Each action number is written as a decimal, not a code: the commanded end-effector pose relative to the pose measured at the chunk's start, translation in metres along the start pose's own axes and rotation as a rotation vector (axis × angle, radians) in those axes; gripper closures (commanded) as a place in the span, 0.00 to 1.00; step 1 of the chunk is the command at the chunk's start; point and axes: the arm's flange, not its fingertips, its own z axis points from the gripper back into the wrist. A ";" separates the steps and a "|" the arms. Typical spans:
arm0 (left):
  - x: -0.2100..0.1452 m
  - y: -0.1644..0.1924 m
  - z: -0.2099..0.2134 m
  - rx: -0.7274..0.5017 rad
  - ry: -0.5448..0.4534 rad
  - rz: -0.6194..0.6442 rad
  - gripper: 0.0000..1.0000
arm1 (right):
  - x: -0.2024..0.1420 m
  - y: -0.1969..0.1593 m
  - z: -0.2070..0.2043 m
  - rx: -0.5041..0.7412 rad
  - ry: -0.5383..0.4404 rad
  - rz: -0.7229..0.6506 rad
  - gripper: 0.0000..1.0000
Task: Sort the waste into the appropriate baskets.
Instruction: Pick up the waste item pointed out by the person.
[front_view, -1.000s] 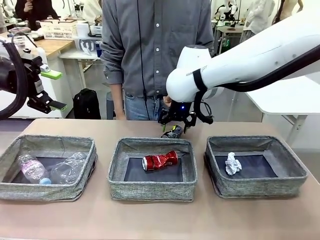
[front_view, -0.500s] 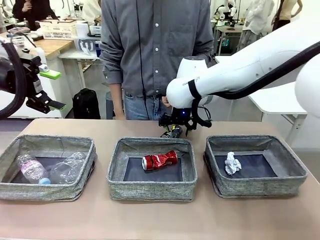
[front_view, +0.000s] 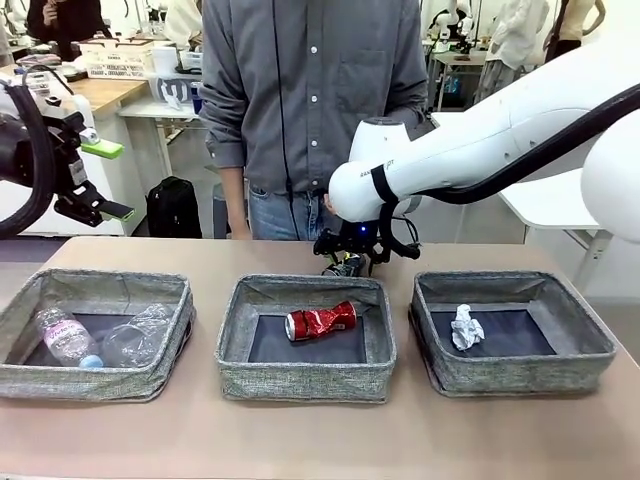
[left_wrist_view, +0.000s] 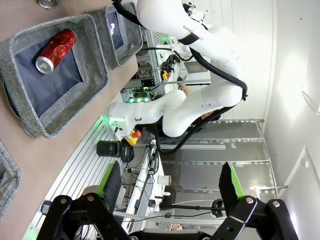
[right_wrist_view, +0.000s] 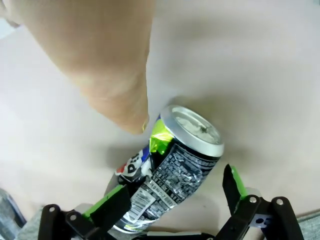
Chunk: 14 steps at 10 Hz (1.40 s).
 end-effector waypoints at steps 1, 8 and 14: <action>-0.001 -0.002 0.000 0.005 0.004 0.003 0.00 | -0.004 -0.007 0.001 0.056 -0.038 -0.068 0.00; -0.001 -0.002 0.000 0.005 0.004 0.003 0.00 | -0.001 -0.003 -0.010 0.056 -0.009 -0.112 0.00; -0.001 -0.002 0.000 0.005 0.004 0.003 0.00 | -0.002 0.000 -0.009 0.030 -0.042 -0.125 0.98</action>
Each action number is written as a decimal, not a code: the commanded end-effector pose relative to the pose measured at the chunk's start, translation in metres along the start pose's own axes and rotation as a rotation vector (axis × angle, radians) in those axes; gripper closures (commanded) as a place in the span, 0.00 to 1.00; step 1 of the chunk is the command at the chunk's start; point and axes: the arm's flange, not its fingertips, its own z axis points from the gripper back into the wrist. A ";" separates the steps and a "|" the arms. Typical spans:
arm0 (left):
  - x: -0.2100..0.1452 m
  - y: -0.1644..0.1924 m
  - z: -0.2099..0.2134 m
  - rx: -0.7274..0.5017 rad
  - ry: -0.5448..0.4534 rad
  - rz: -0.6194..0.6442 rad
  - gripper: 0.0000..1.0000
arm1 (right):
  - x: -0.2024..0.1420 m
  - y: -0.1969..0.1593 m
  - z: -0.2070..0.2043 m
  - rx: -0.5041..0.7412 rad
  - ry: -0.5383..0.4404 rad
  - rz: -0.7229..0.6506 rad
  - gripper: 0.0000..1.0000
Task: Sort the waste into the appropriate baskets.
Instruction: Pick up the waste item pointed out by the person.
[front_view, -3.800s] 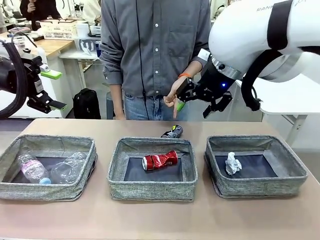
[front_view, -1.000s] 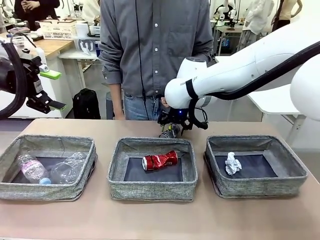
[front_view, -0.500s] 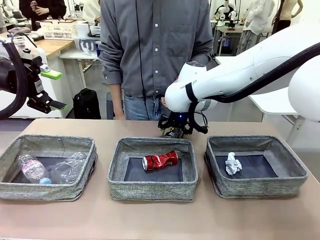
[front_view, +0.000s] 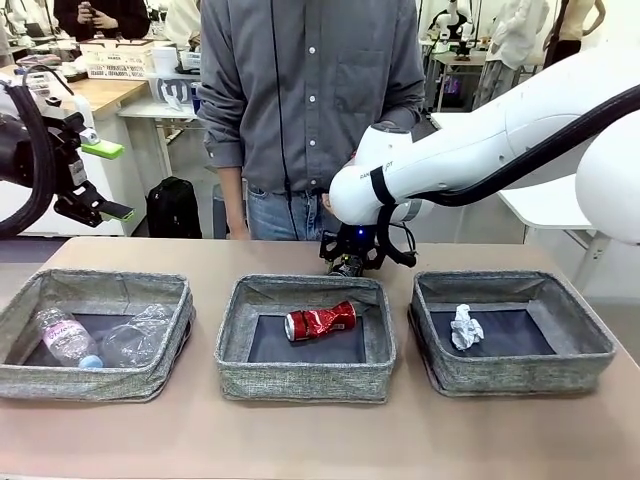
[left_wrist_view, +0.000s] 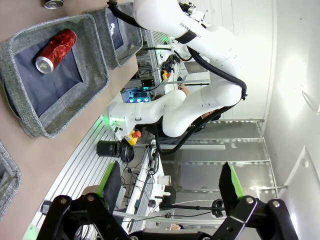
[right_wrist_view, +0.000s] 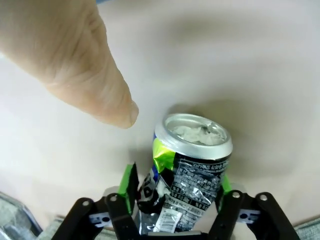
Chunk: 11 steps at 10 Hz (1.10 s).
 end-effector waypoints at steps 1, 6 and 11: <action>-0.001 -0.002 0.000 0.005 0.004 0.003 0.00 | -0.002 0.001 0.000 -0.045 -0.051 -0.045 1.00; -0.001 -0.002 0.000 0.005 0.004 0.003 0.00 | -0.003 -0.009 -0.003 -0.061 -0.055 -0.075 1.00; -0.001 -0.002 0.000 0.005 0.004 0.003 0.00 | -0.006 -0.009 0.089 -0.071 -0.052 0.093 1.00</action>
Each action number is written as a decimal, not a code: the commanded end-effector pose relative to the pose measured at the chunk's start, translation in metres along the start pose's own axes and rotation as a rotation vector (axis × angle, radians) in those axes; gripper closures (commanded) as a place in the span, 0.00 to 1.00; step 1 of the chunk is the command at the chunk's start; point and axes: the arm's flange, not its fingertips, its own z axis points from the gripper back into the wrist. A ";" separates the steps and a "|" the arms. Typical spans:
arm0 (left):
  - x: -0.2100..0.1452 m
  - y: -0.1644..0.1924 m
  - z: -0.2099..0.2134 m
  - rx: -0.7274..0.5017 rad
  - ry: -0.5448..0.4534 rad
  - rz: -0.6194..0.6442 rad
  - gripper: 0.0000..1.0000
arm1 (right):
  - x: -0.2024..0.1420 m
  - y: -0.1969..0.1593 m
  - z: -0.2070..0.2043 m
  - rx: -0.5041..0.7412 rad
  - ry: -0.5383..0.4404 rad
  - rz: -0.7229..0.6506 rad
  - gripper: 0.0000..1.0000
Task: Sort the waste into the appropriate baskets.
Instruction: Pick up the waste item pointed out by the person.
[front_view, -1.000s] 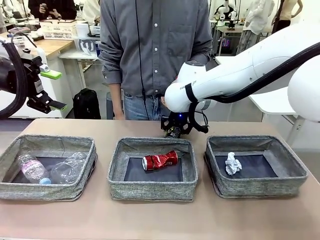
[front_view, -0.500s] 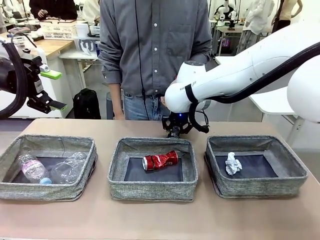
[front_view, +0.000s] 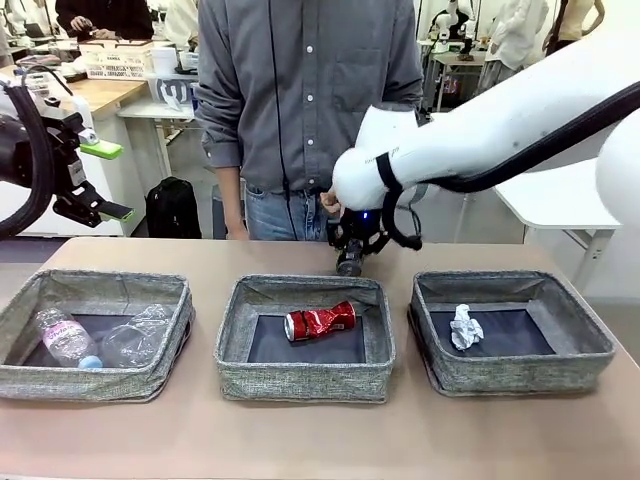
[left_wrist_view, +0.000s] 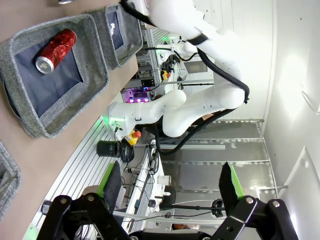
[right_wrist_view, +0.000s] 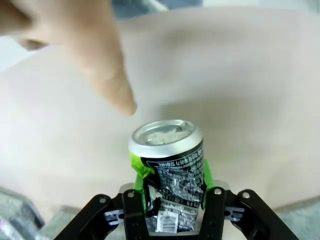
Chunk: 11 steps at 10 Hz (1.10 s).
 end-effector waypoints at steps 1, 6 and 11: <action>-0.001 -0.002 0.000 0.005 0.004 0.003 0.00 | -0.013 -0.011 0.070 -0.123 -0.046 0.101 1.00; -0.001 -0.002 0.000 0.005 0.004 0.003 0.00 | -0.099 -0.015 0.166 -0.093 0.069 0.109 1.00; -0.001 -0.002 0.000 0.005 0.004 0.003 0.00 | -0.131 0.008 0.171 -0.090 0.051 0.151 0.53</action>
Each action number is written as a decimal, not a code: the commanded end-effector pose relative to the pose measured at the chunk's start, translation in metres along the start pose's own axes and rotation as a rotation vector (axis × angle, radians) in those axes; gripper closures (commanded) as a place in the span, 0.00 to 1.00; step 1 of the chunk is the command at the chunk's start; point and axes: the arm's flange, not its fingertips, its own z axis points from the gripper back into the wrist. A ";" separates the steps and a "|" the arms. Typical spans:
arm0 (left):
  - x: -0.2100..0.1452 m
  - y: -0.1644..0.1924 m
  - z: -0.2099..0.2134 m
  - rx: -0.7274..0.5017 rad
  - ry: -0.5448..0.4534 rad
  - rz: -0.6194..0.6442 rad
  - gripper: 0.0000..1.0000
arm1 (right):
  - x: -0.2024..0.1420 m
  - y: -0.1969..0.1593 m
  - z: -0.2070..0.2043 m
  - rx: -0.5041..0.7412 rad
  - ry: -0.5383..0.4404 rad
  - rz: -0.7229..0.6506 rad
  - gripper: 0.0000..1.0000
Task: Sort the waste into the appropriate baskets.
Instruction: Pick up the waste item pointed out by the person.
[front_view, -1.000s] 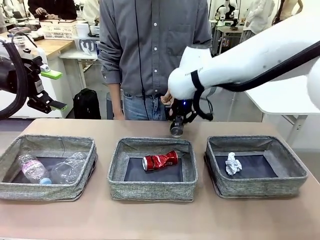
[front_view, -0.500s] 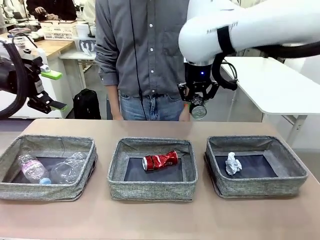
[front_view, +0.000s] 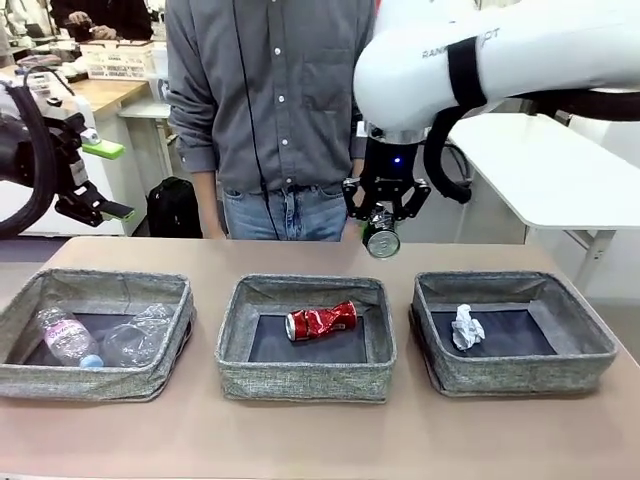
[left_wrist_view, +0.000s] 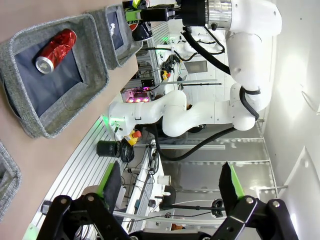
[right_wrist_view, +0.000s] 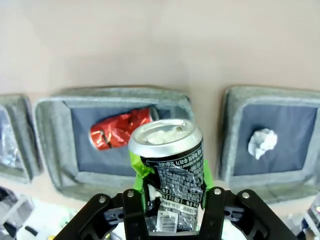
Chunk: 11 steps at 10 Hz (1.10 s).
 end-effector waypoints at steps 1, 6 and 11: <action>-0.001 -0.002 0.000 0.005 0.004 0.002 0.00 | -0.010 0.024 0.009 0.009 0.055 -0.010 0.53; -0.001 -0.002 0.000 0.005 0.004 0.002 0.00 | -0.003 0.134 0.217 -0.038 -0.106 -0.052 0.53; -0.001 -0.002 0.000 0.005 0.004 0.002 0.00 | -0.004 0.134 0.248 -0.039 -0.244 -0.098 0.53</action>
